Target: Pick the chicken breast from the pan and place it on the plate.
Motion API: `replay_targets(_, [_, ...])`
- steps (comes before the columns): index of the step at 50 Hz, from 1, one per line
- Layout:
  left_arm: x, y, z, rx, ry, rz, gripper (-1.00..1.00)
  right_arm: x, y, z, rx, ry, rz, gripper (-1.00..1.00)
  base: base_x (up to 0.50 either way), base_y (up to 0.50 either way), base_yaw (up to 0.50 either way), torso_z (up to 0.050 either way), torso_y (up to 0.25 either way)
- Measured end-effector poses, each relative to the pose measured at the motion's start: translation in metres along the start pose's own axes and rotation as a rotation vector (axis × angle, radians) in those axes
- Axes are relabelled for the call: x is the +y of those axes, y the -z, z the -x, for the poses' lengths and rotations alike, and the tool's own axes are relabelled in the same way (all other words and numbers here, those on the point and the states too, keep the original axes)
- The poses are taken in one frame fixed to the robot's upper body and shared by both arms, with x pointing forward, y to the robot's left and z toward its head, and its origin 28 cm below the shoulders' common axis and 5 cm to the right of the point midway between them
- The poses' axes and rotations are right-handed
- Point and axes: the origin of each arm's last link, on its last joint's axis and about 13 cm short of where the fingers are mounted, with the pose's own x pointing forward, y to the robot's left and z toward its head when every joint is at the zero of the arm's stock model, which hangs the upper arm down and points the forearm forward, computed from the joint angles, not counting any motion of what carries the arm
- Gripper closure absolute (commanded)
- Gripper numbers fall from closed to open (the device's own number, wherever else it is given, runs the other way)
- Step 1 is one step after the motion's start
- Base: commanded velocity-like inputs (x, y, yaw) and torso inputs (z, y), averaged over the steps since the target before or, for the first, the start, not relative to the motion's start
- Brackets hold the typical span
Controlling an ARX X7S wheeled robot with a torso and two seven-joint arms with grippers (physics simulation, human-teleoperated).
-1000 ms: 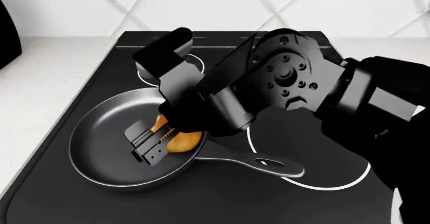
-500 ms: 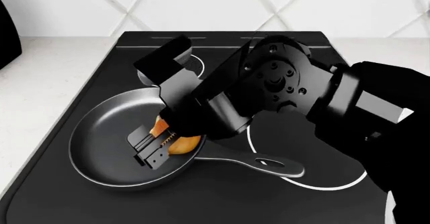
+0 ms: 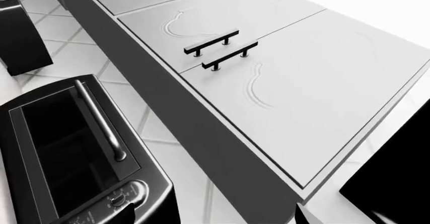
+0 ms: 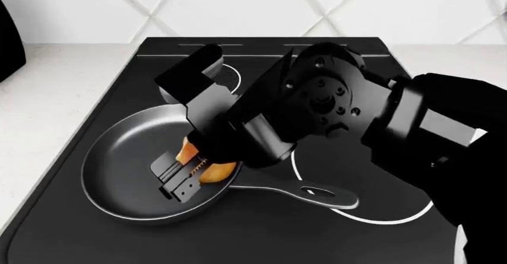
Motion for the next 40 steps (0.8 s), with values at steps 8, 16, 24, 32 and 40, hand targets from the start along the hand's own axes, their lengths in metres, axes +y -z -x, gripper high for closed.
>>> replay_targets(8, [0.0,0.0,0.0,-0.001,0.0,0.0,-1.0,0.001,0.0,0.003,-0.013,0.002,0.005,1.0,0.0,0.0,0.0,0.0,0.0])
replay_targets(16, [0.0,-0.001,0.0,-0.002,0.0,0.0,-1.0,0.0,-0.009,0.017,-0.1,0.017,0.003,1.0,0.0,0.0,0.0,0.0,0.0])
replay_targets(24, [0.0,0.0,0.0,-0.001,0.0,-0.001,-1.0,-0.003,-0.021,0.032,-0.209,0.053,-0.005,1.0,0.0,0.0,0.0,0.0,0.0])
replay_targets(32, [-0.001,0.0,0.0,-0.001,0.001,-0.001,-1.0,-0.003,-0.031,0.056,-0.303,0.106,0.004,1.0,0.0,0.0,0.0,0.0,0.0])
replay_targets(40, [-0.001,-0.001,0.0,-0.003,0.002,-0.002,-1.0,-0.002,-0.035,0.087,-0.373,0.192,0.021,1.0,0.0,0.0,0.0,0.0,0.0])
